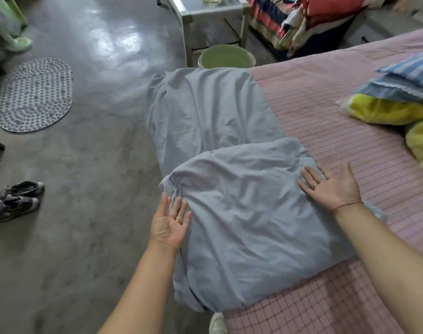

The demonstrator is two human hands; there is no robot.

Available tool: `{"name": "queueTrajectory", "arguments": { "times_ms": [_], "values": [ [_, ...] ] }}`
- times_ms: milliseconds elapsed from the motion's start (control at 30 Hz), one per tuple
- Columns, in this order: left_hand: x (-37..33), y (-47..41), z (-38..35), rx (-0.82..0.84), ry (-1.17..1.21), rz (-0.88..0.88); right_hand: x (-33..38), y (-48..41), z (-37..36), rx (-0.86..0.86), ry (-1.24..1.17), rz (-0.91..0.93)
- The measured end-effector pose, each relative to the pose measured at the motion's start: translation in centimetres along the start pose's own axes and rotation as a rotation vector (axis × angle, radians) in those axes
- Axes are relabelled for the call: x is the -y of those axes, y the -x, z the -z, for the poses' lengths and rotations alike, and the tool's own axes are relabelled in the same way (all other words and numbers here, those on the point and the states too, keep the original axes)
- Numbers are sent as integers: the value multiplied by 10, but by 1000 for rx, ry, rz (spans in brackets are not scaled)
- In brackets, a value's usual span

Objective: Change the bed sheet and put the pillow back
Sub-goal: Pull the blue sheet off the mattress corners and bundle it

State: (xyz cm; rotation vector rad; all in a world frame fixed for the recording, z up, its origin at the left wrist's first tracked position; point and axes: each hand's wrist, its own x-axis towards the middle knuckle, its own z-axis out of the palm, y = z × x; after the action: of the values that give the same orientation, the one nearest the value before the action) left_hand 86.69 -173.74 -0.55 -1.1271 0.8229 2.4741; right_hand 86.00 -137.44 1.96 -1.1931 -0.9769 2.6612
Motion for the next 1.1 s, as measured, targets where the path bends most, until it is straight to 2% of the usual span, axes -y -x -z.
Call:
{"name": "queueTrajectory", "arguments": {
  "times_ms": [133,333,533,667,800,1100],
  "values": [
    [33,24,8,59,-33,33,-6,25,21,22,-13,-7],
    [110,88,44,106,-3,214,-28,77,92,89,-26,-28],
    [160,133,114,13,-1,270,-54,129,157,62,38,-43],
    [170,136,136,-81,-43,251,-60,140,171,-42,79,-27],
    [178,125,141,-125,-70,258,-70,136,178,-65,109,-18],
    [149,71,125,-163,154,240,-71,90,145,-94,48,64]
  ]
}}
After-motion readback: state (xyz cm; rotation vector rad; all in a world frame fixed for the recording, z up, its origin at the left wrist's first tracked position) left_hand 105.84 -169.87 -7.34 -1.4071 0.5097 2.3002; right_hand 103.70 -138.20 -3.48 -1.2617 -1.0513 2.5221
